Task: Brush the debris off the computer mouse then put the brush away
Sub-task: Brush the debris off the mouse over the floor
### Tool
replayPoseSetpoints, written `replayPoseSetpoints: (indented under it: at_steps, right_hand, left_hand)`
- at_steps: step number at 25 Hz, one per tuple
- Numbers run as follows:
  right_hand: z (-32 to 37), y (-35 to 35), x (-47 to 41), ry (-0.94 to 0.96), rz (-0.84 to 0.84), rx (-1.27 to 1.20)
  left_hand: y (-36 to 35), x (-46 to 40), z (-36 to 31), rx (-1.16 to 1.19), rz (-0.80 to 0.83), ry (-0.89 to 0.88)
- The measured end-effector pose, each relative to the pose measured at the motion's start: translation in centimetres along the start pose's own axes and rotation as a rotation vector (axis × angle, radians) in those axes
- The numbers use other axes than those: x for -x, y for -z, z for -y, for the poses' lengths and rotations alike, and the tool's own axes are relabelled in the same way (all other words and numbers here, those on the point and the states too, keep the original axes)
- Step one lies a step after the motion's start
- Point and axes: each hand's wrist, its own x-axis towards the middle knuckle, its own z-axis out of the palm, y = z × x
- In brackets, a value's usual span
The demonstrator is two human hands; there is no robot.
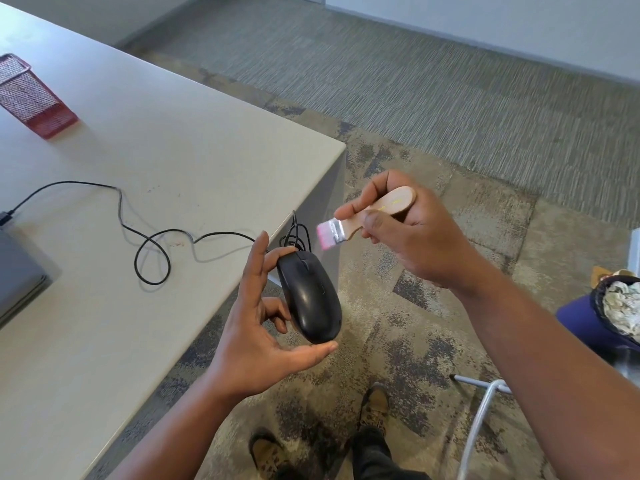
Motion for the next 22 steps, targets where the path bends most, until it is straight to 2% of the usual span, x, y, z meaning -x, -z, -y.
replayPoseSetpoints:
  at_steps: [2, 4, 6, 10, 13, 16, 20, 22]
  right_hand:
    - [0.4, -0.2, 0.2, 0.027, 0.069, -0.107]
    - [0.5, -0.4, 0.4, 0.013, 0.118, -0.077]
    - [0.3, -0.5, 0.5, 0.030, 0.066, 0.052]
    - [0.7, -1.0, 1.0, 0.068, 0.082, -0.105]
    - [0.4, -1.2, 1.3, 0.077, 0.055, 0.009]
    - [0.6, -1.1, 1.4, 0.077, 0.080, -0.099]
    - [0.4, -1.1, 1.5, 0.079, 0.024, 0.059]
    - [0.6, -1.2, 1.7, 0.127, 0.056, -0.014]
  left_hand:
    - [0.0, -0.1, 0.0, 0.004, -0.004, -0.007]
    - [0.0, -0.1, -0.1, 0.009, -0.009, -0.007]
    - [0.0, -0.1, -0.2, 0.009, -0.012, -0.009]
    - [0.1, 0.0, -0.3, 0.019, -0.013, -0.001]
    - [0.0, 0.1, -0.3, 0.012, -0.011, -0.002]
    - [-0.1, 0.1, -0.4, 0.027, -0.010, -0.005]
    - [-0.3, 0.2, -0.3, -0.002, -0.008, -0.002]
    - [-0.3, 0.2, -0.2, -0.004, -0.008, 0.000]
